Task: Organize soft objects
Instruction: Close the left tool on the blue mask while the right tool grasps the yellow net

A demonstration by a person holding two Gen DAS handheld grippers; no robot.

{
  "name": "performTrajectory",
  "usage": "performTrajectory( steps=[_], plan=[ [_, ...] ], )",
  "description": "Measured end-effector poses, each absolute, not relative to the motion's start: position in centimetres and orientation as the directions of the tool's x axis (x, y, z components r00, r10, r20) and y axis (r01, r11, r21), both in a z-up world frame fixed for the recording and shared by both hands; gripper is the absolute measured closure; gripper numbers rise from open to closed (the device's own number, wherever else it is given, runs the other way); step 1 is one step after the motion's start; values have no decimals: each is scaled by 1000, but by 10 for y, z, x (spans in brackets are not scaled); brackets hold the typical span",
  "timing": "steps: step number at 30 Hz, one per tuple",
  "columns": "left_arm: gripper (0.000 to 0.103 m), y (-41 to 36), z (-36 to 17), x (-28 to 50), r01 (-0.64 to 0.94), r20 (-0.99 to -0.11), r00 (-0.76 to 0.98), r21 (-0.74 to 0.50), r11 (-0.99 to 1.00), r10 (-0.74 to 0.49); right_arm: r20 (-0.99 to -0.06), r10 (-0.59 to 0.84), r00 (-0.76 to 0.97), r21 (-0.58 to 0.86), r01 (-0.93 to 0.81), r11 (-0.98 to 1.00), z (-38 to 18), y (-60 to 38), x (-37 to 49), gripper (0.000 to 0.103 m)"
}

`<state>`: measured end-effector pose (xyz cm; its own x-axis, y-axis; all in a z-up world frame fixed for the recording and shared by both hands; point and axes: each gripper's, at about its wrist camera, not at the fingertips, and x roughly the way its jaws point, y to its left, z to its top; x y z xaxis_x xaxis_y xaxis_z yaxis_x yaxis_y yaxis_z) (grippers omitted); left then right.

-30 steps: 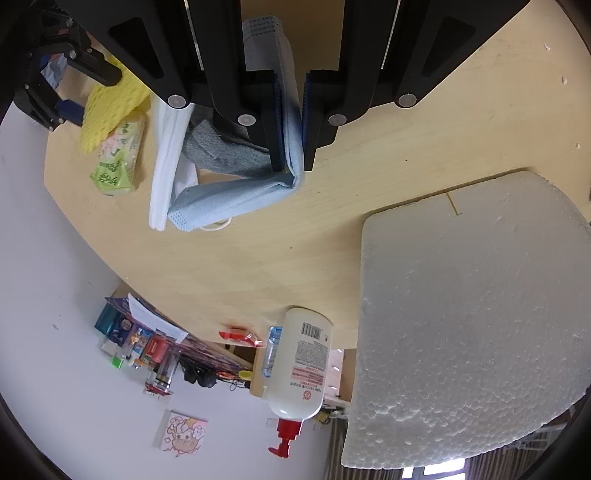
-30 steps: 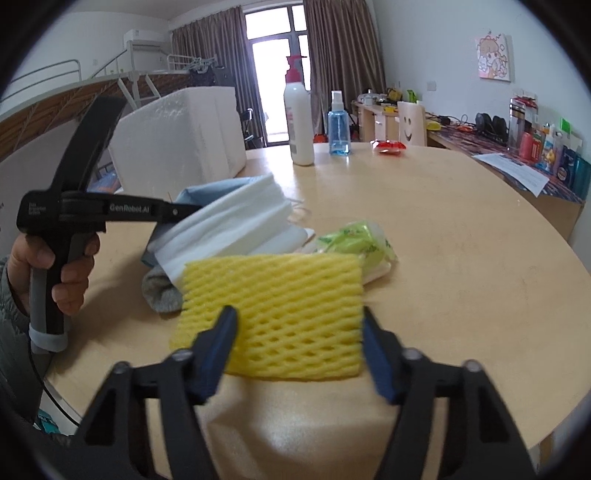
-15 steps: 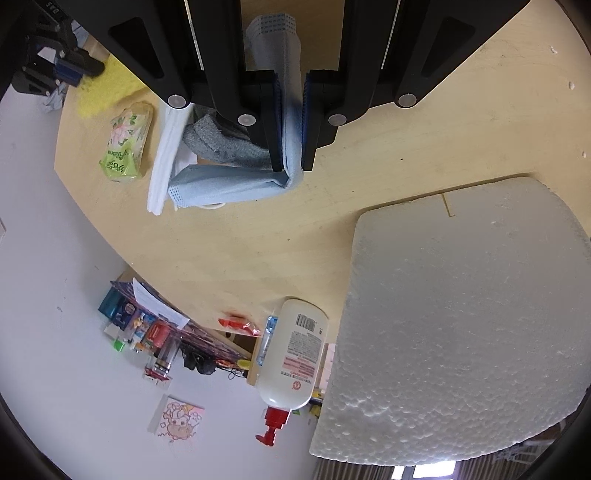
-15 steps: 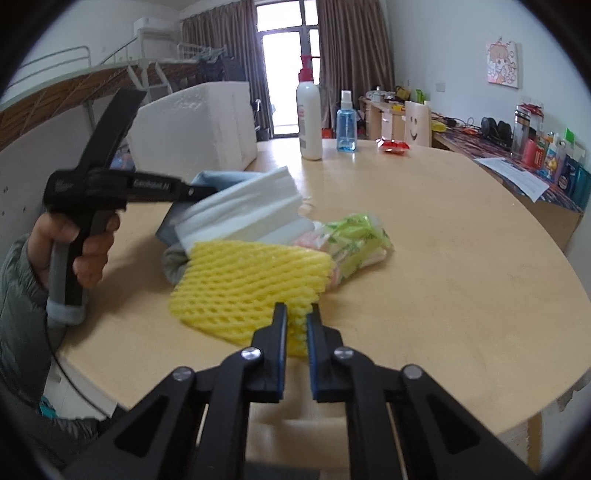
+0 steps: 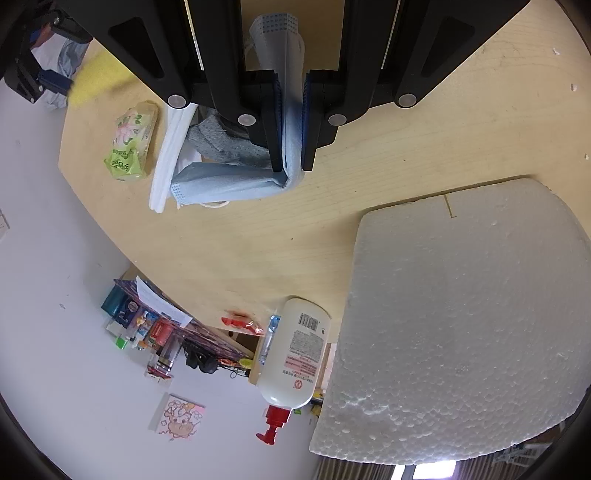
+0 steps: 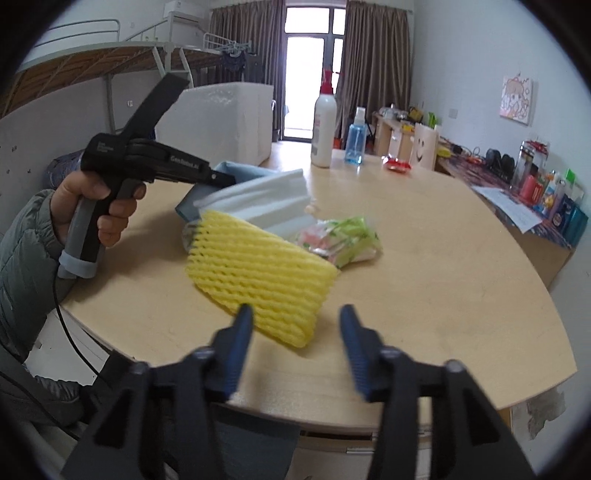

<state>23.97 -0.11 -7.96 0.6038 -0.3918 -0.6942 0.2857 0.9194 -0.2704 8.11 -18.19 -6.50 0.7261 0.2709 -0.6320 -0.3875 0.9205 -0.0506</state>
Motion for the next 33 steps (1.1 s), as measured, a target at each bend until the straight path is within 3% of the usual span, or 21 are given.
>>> performTrajectory(
  steps=[16, 27, 28, 30, 33],
  plan=[
    [94, -1, -77, 236, 290, -688, 609, -270, 918, -395, -666, 302, 682, -198, -553, 810, -78, -119, 96, 45],
    [94, 4, -74, 234, 293, -677, 615, -280, 914, -404, -688, 236, 686, -254, -532, 808, -88, -110, 112, 46],
    [94, 4, -74, 234, 294, -676, 616, -280, 914, -405, -691, 242, 681, -245, -536, 808, -88, -110, 112, 50],
    [94, 5, -74, 233, 294, -675, 616, -280, 914, -405, -698, 249, 672, -229, -538, 811, -90, -111, 111, 69],
    [94, 5, -74, 234, 296, -675, 616, -280, 913, -406, -701, 252, 667, -209, -530, 822, -90, -115, 112, 84]
  ],
)
